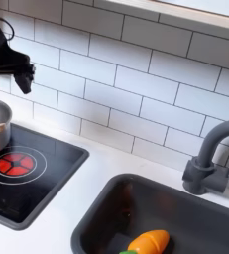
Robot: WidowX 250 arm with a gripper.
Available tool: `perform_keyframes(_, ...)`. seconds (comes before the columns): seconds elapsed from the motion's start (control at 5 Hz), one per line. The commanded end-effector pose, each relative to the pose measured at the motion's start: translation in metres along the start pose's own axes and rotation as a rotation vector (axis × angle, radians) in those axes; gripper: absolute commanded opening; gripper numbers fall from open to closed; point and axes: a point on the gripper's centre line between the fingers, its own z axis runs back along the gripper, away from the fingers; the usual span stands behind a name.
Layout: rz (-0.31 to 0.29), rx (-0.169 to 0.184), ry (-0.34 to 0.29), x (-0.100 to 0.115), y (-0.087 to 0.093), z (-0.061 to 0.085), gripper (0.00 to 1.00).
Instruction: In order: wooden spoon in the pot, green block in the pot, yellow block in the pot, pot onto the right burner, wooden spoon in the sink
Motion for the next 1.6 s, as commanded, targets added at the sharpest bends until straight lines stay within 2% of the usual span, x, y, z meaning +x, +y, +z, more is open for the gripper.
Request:
perform_keyframes(0.0, 0.002, 0.018, 0.05, -0.003, 0.003, -0.016, 1.0)
perform_keyframes(0.2, 0.004, 0.023, 0.059, -0.001, 0.008, -0.018, 1.0)
perform_keyframes(0.4, -0.002, 0.064, 0.088, -0.003, 0.01, -0.02, 1.0)
perform_keyframes(0.8, 0.005, 0.06, 0.133, -0.012, 0.01, -0.026, 1.0)
perform_keyframes(1.0, -0.006, 0.073, 0.14, -0.014, 0.007, -0.028, 1.0)
perform_keyframes(1.2, 0.005, 0.081, 0.163, -0.021, 0.012, -0.03, 1.0)
perform_keyframes(1.4, 0.01, 0.078, 0.195, -0.031, 0.013, -0.039, 1.0)
